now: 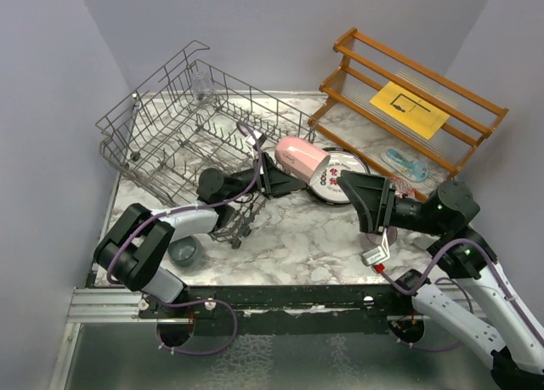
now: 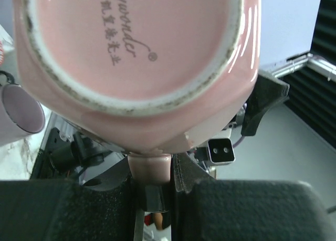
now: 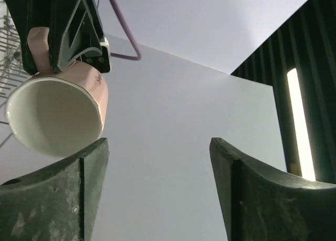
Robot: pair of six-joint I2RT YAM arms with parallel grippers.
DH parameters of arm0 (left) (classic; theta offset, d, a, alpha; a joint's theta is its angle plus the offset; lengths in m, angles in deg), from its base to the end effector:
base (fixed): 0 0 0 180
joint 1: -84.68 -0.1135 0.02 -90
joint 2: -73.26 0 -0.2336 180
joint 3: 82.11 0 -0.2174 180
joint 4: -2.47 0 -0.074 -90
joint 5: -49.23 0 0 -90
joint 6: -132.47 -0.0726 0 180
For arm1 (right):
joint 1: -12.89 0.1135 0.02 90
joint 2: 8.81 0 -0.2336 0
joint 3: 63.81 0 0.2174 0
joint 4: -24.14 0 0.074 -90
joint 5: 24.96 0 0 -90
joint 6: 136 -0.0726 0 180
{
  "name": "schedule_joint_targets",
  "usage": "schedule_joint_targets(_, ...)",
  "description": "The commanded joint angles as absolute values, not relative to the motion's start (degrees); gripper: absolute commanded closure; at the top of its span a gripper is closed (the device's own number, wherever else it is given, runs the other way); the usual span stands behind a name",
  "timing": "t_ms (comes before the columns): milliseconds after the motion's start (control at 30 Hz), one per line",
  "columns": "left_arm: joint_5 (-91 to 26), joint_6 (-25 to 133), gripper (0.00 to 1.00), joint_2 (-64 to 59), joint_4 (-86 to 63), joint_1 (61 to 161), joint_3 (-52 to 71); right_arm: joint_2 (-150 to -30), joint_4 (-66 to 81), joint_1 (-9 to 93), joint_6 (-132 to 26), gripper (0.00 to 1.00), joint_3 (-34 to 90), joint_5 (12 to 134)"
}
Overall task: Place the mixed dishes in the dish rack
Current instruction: Pick up the cup at the center of the board.
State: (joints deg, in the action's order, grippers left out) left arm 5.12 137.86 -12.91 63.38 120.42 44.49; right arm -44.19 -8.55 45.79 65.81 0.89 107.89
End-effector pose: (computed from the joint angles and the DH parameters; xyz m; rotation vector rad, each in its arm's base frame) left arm 0.2106 -0.2158 0.2876 0.1577 1.6628 -2.3116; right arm 0.0958 0.1208 0.3477 -1.6311 -0.0757 -0.4536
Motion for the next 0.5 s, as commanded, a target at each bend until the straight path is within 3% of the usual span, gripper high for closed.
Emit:
schedule_joint_targets(0,-1.12,138.99,1.00,-10.76,76.09,117.59,46.55,-41.11,-9.08,45.94,55.33,0.18,-0.58,105.50)
schedule_joint_targets(133,-1.28,137.09,1.00,-8.67,73.04,114.19,47.71,-43.44,-7.12,46.02,35.95,0.17,2.41,100.71)
schedule_joint_targets(267,-0.02,132.24,1.00,-5.56,64.10,109.79,46.48,-53.58,-10.23,46.02,14.91,0.15,11.91,89.98)
schedule_joint_targets(467,1.80,115.60,1.00,-0.65,32.99,103.27,38.10,-65.28,-21.49,45.95,-3.16,0.14,23.45,89.29)
